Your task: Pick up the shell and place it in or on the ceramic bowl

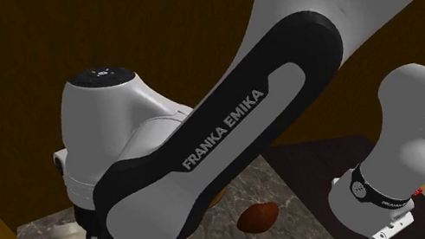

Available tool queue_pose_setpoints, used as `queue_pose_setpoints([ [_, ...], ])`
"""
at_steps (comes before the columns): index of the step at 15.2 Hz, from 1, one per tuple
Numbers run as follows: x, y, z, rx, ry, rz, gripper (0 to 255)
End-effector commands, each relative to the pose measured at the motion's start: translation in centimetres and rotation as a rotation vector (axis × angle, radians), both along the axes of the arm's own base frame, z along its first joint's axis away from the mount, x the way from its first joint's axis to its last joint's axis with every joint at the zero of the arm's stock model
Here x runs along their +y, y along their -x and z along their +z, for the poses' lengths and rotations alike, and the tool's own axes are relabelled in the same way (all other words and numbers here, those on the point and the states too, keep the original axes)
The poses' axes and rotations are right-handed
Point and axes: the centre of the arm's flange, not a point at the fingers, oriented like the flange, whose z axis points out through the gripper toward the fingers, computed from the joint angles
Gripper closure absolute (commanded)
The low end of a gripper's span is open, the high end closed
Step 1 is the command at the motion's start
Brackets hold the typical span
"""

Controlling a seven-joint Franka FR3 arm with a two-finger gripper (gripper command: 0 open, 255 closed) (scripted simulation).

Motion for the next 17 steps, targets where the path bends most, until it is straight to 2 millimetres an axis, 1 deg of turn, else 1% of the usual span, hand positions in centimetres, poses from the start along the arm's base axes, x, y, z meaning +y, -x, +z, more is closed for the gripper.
queue_pose_setpoints([
  [1,0.0,0.1,-0.2,0.004,0.0,0.001,255],
  [9,0.0,0.1,-0.2,0.004,0.0,0.001,255],
  [10,0.0,0.1,-0.2,0.004,0.0,0.001,0],
  [12,1.1,-3.3,0.9,0.1,0.073,-0.285,0],
  [13,1.3,-5.1,1.3,0.148,0.11,-0.427,0],
  [14,1.3,-7.0,1.6,0.195,0.147,-0.57,0],
  [16,0.4,-10.6,2.0,0.291,0.221,-0.856,0],
  [17,0.4,-10.6,2.0,0.291,0.222,-0.857,0],
])
